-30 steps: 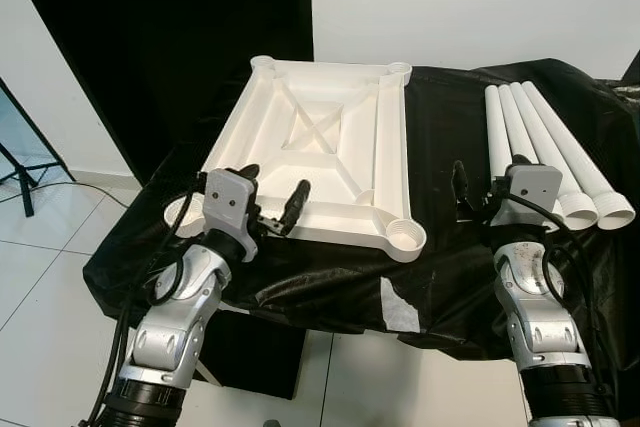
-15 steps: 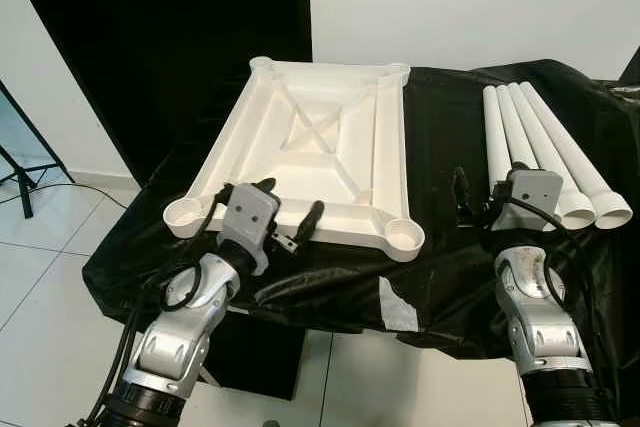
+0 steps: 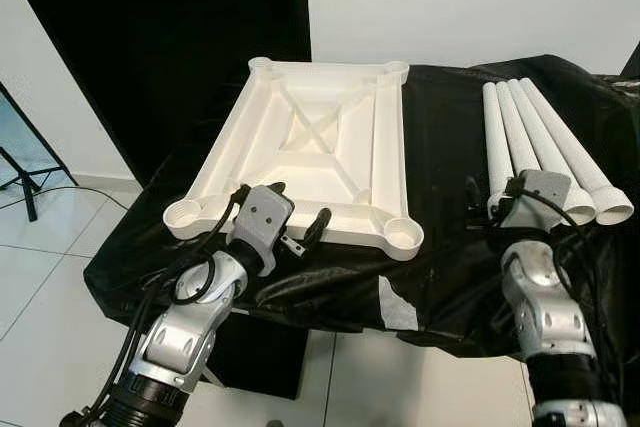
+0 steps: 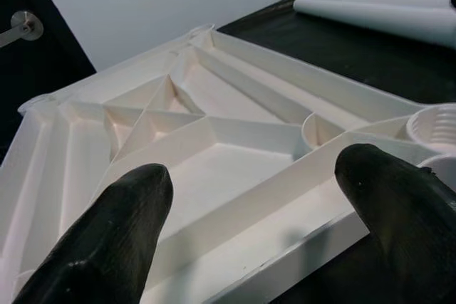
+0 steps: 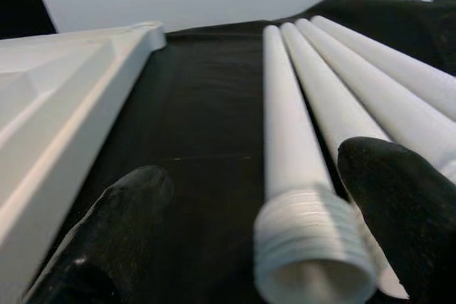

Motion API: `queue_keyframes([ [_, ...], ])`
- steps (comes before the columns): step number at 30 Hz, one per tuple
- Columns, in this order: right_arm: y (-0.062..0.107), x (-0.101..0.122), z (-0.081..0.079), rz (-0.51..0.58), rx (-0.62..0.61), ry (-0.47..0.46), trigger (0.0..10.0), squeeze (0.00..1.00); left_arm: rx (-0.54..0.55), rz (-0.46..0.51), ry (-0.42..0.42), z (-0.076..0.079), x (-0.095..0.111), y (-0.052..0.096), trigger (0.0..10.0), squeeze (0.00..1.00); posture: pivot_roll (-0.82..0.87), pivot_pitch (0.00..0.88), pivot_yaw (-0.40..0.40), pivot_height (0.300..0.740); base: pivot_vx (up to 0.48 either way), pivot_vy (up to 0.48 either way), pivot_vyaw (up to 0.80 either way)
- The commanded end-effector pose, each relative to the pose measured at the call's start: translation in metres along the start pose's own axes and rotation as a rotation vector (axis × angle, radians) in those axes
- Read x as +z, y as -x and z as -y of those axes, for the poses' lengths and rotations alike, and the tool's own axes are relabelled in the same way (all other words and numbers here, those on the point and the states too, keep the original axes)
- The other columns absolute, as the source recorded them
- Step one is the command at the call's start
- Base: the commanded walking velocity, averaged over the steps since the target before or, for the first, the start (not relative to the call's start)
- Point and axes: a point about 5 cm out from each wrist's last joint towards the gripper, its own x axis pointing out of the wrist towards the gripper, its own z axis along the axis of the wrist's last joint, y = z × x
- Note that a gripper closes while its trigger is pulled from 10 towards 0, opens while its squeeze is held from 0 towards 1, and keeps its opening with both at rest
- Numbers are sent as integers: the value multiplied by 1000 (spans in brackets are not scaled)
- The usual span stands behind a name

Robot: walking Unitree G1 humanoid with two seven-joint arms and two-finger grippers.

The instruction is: Building children table

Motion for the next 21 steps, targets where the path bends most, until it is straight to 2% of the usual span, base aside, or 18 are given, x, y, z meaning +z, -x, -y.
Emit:
queue_keyframes([
  [1,-3,-3,-1,-24,-1,-17,10000,0,-105,-26,-23,5,-2,-3,10000,0,-2,0,52,740,0,0,0],
  [9,-4,1,-6,-24,14,-18,10000,0,-144,-157,-132,4,-17,-11,10000,0,-3,0,59,740,0,0,0],
  [11,-4,1,-6,-25,14,-18,10000,0,-161,-184,-134,6,-21,-13,10000,0,-4,0,63,740,0,0,0],
  [12,-3,0,-7,-24,13,-14,10000,0,-201,-240,-100,11,-27,-15,10000,0,-11,0,70,740,0,0,0],
  [14,-2,0,-6,-24,13,-12,10000,0,-215,-259,-80,13,-29,-16,10000,0,-11,0,70,740,0,0,0],
  [18,-2,3,-7,-8,18,-3,10000,0,-191,-257,-49,10,-28,-19,10000,0,-17,0,75,740,0,0,0],
  [21,-1,5,-6,0,14,2,10000,0,-163,-306,-87,2,-34,-25,10000,0,-23,0,79,740,0,0,0],
])
